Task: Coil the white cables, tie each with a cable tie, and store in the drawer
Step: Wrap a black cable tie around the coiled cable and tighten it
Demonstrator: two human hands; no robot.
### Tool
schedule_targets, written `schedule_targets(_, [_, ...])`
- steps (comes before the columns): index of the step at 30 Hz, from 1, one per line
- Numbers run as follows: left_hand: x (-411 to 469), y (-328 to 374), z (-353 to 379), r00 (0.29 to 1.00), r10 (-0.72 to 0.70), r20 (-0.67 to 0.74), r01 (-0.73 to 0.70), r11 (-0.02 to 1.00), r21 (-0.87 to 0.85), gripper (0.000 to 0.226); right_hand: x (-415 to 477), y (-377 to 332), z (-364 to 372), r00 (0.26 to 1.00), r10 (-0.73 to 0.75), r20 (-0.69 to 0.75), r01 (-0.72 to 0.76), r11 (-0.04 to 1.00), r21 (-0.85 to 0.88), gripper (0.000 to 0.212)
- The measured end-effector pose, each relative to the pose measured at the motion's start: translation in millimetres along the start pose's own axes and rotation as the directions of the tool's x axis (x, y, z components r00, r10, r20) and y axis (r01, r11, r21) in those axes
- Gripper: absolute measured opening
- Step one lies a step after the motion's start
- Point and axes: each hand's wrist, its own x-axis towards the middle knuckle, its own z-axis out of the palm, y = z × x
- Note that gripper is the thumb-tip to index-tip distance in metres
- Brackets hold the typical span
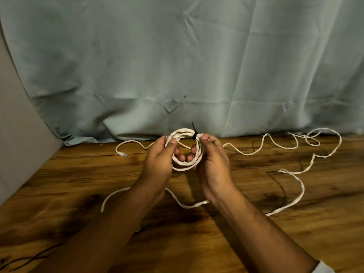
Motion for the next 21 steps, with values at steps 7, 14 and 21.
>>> schedule_targets(7, [-6.2,0.8,8.6,0.966,0.208,-0.150,-0.200,0.977,0.070,0.021,-7.6,7.4,4.2,0.996,-0.040,0.080,0.050,0.990,-0.130,0.024])
schedule_targets(14, [5.5,-2.7,-11.1,0.923,0.177,-0.342,-0.108,0.971,0.211,0.049,-20.4,10.0,8.6,0.984,0.045,0.175,0.000,0.969,-0.247,0.026])
schedule_targets(21, [7.0,-3.2,-15.7,0.949,0.105,-0.299,-0.028,0.968,0.250,0.047,-16.0,-0.1,4.2,0.970,0.040,0.240,0.079,0.883,-0.464,0.019])
